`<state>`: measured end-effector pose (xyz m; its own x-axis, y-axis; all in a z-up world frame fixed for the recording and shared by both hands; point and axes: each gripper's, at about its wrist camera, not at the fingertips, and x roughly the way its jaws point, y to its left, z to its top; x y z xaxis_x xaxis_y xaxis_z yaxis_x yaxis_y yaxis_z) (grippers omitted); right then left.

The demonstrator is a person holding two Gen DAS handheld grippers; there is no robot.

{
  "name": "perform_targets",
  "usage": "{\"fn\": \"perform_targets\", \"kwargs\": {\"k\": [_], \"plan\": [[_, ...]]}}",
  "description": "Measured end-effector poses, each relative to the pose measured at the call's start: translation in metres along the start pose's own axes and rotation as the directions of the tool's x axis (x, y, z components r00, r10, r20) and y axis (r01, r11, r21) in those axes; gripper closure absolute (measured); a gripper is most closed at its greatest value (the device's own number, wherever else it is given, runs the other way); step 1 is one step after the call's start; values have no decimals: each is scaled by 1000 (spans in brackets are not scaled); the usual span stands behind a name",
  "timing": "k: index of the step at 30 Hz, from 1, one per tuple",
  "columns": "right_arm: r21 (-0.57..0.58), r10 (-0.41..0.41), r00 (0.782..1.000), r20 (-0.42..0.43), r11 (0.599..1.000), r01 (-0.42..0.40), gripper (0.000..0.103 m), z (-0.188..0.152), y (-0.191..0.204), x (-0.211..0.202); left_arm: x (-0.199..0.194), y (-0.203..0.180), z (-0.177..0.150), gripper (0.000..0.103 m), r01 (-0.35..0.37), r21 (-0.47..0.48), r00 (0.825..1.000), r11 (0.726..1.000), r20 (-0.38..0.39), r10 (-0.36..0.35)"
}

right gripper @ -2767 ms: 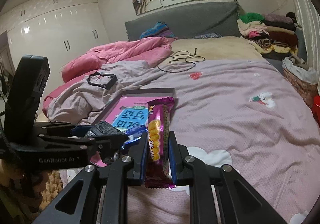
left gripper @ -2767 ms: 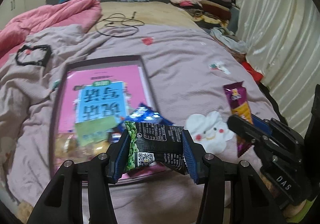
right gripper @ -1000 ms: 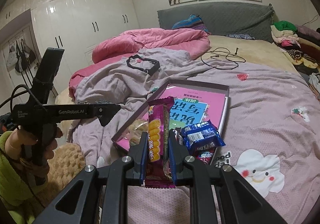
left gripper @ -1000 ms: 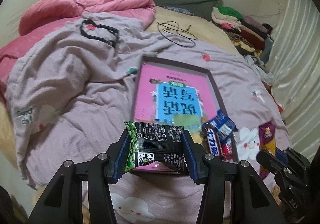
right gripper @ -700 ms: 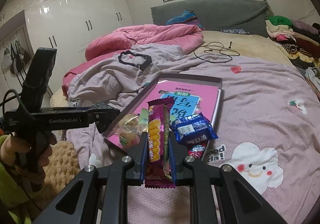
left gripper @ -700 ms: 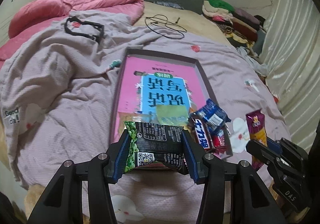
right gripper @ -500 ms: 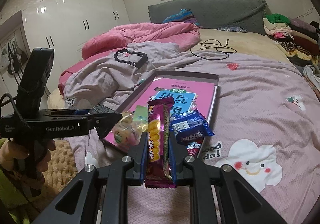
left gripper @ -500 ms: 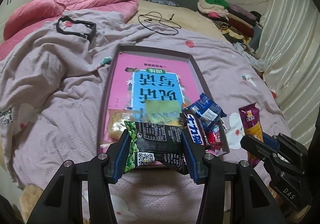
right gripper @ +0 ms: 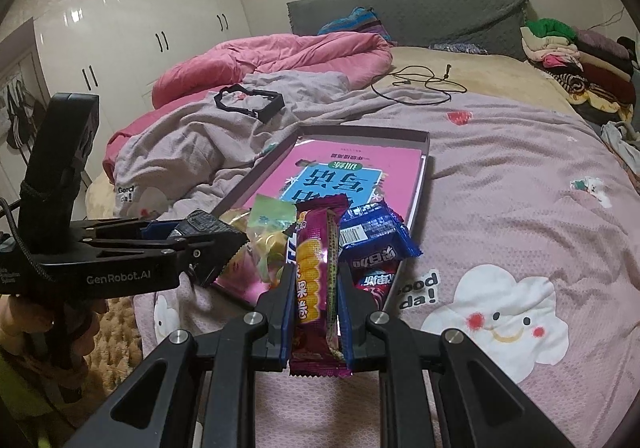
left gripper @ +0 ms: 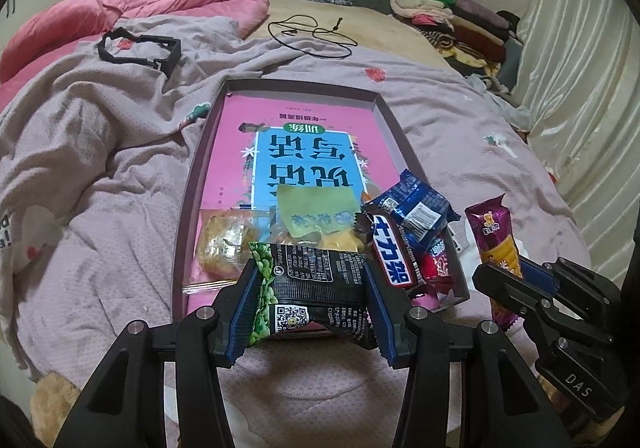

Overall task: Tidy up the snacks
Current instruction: 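Carry the pea snack bag and wafer pack over the pink tray, then lower both packs onto the tray and open both tools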

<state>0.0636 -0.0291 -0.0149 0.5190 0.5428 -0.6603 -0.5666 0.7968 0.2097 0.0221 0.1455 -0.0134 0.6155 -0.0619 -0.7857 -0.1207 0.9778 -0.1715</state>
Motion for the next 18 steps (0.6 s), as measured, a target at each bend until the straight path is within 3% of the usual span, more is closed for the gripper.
{"fn": "perform_targets", "kwargs": {"k": [18], "plan": [[-23,-19,999,-28,1000,19,84,-3,2,20,20,-6,-2,51,-18,37,999,999,35,17]]}}
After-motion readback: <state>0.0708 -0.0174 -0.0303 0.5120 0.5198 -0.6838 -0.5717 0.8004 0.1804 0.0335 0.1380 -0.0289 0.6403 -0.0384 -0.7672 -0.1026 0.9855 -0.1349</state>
